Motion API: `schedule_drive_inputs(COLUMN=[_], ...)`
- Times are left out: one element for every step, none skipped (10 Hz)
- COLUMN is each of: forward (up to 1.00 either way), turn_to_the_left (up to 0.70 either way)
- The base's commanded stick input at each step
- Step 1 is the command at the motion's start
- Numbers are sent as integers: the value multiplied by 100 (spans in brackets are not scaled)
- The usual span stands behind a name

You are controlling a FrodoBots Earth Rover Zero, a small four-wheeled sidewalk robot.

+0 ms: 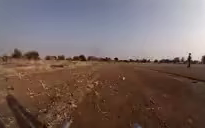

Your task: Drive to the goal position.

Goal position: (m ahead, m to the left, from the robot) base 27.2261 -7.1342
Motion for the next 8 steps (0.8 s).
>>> schedule_drive_inputs(forward=[50, 50, 50, 50, 50, 50, 50, 50], turn_to_the_left=[0, 0, 0, 0, 0, 0, 0, 0])
